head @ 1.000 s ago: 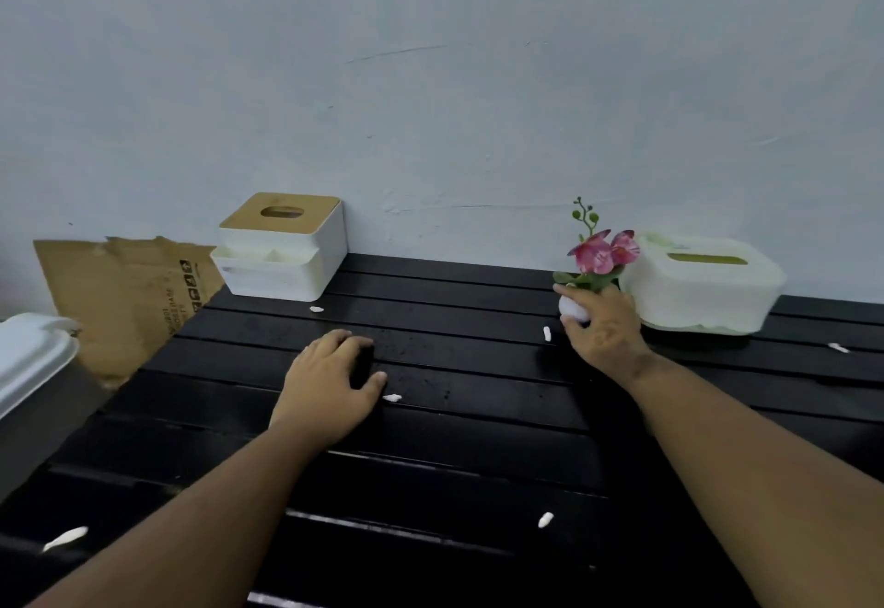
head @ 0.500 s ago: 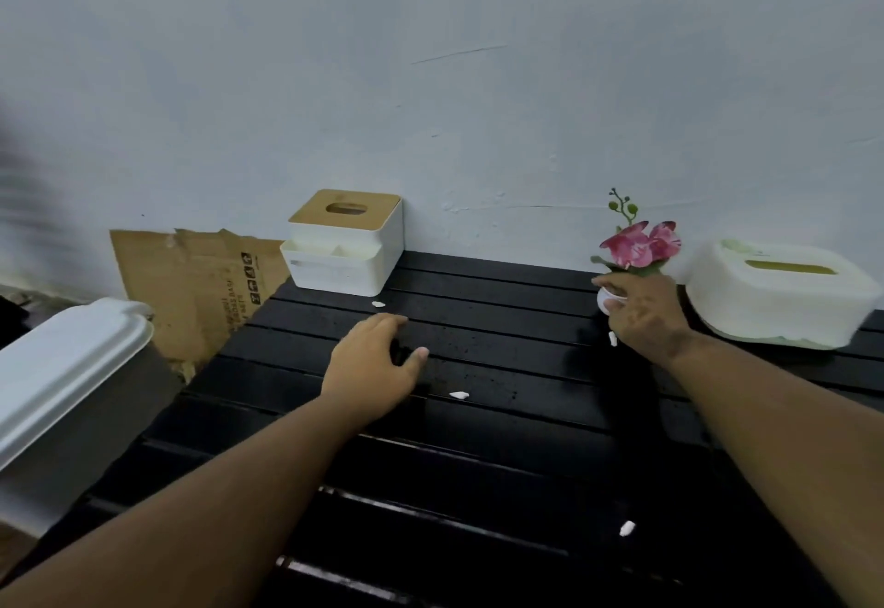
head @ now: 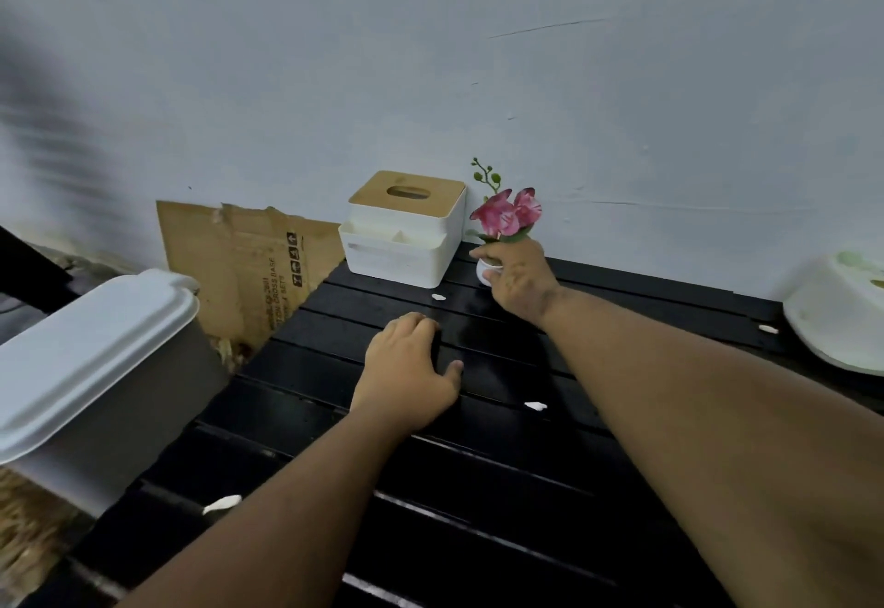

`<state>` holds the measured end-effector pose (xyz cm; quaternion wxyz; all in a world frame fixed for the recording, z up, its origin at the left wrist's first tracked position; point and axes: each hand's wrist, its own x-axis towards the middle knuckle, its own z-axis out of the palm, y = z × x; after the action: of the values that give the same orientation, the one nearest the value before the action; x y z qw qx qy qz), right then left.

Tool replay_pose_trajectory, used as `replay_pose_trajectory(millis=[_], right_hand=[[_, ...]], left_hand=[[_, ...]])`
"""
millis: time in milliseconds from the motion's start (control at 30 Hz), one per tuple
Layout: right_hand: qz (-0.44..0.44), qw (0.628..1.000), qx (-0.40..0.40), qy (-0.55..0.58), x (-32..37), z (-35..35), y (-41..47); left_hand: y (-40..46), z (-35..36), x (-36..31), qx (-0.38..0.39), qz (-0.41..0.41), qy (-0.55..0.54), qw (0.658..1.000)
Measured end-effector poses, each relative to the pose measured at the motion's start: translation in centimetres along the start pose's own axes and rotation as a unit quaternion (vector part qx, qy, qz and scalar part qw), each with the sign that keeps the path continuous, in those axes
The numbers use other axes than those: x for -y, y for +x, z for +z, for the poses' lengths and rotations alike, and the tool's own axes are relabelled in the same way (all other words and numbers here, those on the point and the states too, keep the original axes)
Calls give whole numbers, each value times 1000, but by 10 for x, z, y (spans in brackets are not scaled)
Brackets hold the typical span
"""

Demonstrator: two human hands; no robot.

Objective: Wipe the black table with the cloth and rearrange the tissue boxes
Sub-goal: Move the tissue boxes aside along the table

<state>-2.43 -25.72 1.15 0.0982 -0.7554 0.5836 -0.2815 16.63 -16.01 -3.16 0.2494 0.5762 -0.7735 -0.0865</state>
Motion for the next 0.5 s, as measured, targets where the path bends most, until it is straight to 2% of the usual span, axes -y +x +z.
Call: replay_pose_trajectory(millis=[33, 133, 233, 500], right_hand=[[-5, 1000, 17, -20, 4, 4, 4], [54, 998, -15, -34, 2, 13, 9], [35, 997, 13, -67, -8, 22, 4], [40, 994, 86, -51, -19, -41, -64]], left_hand=[[0, 1, 1, 0, 1, -1, 1000], [1, 2, 0, 3, 6, 6, 1000], [1, 1, -1, 7, 4, 10, 1000], [-4, -15, -16, 52, -23, 32, 998]])
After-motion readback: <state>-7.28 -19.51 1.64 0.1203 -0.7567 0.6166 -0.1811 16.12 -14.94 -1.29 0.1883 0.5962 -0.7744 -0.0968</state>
